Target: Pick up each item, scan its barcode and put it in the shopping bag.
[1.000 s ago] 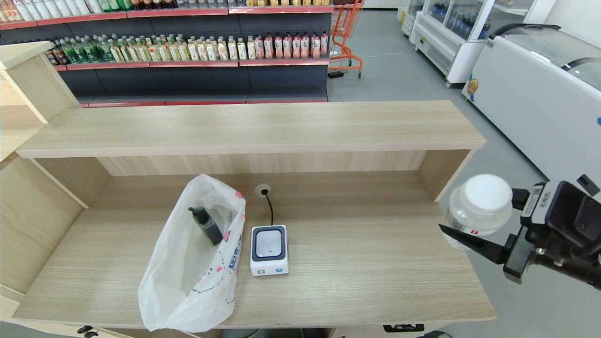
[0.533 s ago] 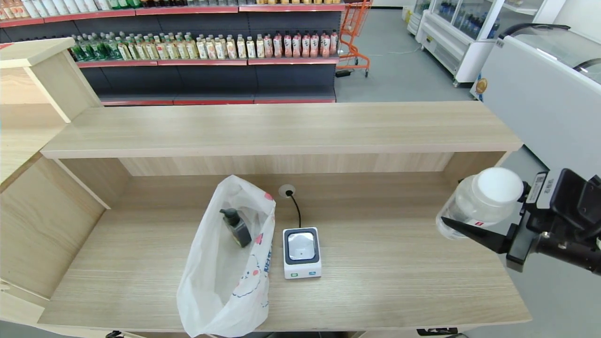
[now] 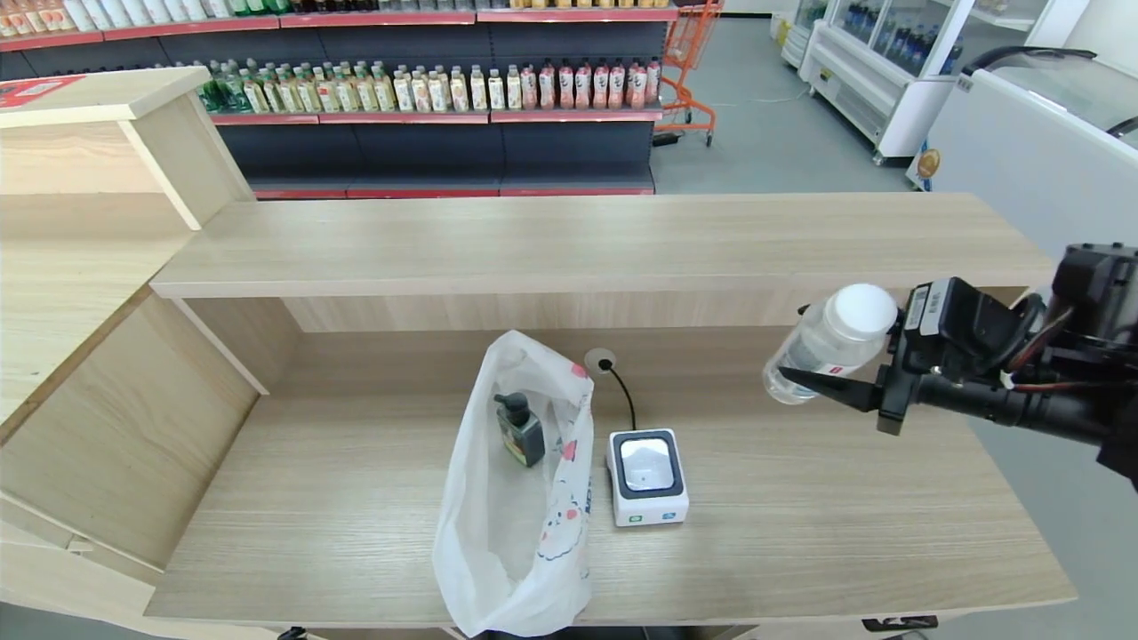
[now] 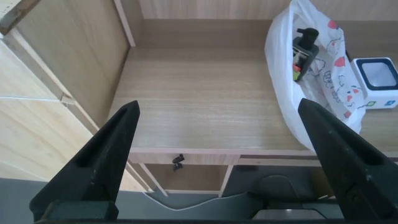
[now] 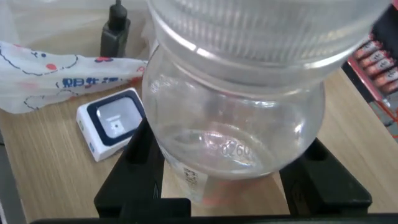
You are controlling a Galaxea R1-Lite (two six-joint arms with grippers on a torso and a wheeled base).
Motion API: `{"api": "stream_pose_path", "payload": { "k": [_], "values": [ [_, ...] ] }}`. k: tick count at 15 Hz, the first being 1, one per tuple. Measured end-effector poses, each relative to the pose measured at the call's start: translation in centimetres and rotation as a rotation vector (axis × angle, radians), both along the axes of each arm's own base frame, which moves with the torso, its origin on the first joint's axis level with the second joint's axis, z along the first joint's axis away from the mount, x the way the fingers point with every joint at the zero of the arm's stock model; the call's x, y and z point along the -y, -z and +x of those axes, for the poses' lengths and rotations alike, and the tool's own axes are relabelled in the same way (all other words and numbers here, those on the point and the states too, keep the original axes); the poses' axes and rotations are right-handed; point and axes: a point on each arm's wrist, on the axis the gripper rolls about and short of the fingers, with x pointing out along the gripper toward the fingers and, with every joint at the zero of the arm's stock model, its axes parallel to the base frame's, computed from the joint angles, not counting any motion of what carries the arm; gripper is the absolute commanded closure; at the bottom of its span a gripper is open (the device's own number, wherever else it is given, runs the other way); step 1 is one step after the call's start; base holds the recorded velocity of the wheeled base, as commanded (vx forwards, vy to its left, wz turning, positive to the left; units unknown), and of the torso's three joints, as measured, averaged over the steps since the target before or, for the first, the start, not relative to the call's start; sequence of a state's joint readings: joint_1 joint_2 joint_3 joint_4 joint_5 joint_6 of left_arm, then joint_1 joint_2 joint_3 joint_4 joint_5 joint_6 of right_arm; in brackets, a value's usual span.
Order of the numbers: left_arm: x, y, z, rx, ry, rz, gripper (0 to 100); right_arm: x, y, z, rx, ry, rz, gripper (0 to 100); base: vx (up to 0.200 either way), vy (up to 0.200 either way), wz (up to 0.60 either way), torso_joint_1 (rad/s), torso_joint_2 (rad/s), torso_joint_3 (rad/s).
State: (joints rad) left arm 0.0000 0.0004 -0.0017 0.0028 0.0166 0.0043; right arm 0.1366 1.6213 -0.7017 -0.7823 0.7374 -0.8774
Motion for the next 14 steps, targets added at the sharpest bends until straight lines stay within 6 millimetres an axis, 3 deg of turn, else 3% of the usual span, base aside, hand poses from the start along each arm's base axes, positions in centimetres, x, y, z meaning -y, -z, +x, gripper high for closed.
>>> {"api": "stream_pose_path", "payload": {
  "k": [4,14],
  "values": [
    [0.0,0.0,0.0,-0.001,0.000,0.000,0,-0.2,2.9,3.0,-0.014,-0.115,-0.001,100,0.000,0.000,0.00,0.000,0.00,0.000],
    [0.0,0.0,0.0,0.000,0.000,0.000,0,-0.6,9.5,6.5,0.050,-0.308,-0.056,100,0.000,0.000,0.00,0.000,0.00,0.000]
  ]
}}
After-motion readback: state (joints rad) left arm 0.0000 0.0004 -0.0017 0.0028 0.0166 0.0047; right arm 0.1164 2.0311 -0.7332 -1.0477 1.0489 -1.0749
